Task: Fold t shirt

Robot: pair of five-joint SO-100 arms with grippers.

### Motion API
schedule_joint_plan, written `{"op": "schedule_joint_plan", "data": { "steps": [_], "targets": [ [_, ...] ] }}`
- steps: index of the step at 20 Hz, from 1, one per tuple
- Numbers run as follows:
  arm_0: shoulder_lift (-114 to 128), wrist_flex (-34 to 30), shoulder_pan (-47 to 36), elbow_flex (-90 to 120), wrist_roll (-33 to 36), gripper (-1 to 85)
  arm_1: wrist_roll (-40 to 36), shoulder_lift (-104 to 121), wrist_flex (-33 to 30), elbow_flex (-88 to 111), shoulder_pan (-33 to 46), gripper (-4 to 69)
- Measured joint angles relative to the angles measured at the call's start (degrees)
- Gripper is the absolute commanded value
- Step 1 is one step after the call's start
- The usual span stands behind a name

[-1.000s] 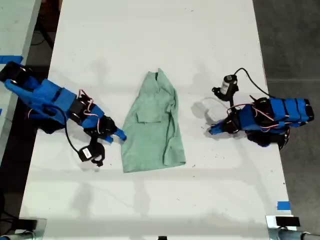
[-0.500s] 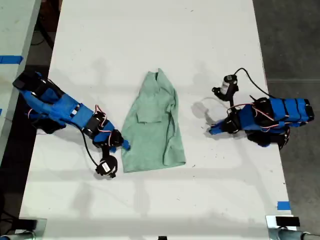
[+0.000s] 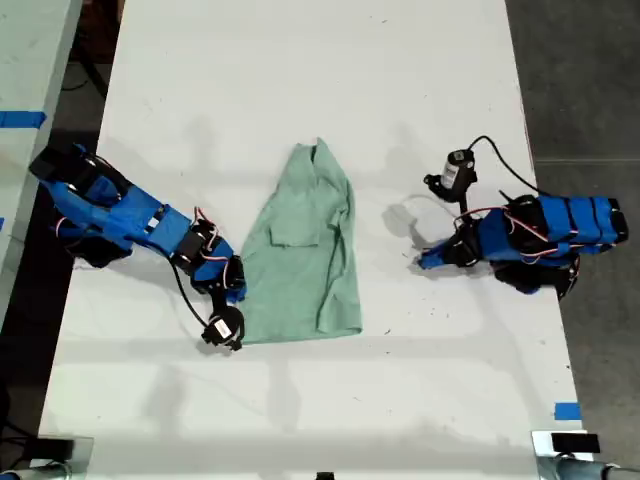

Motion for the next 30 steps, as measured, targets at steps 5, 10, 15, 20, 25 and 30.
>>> {"op": "schedule_joint_plan", "data": {
  "steps": [5, 10, 15, 20, 25, 30],
  "targets": [
    [-7.0, 18.4, 0.4, -17.1, 0.0, -0.3, 0.0, 0.0, 0.0, 0.0, 0.0, 5.9],
    [-18.3, 35.0, 1.3, -47.5, 3.2, -0.3, 0.0, 0.0, 0.0, 0.0, 0.0, 5.9],
    [-18.5, 34.6, 1.1, -52.7, 7.6, -0.3, 0.0, 0.0, 0.0, 0.0, 0.0, 5.9],
    [-18.6, 26.8, -2.2, -52.7, 13.2, -0.3, 0.0, 0.0, 0.0, 0.0, 0.0, 5.9],
    [-22.9, 9.2, -8.3, -54.3, 31.6, 11.6, 0.0, 0.0, 0.0, 0.0, 0.0, 5.9],
    [-29.0, 3.8, -9.6, -54.5, 35.0, 24.5, 0.0, 0.0, 0.0, 0.0, 0.0, 5.8]
  ]
}}
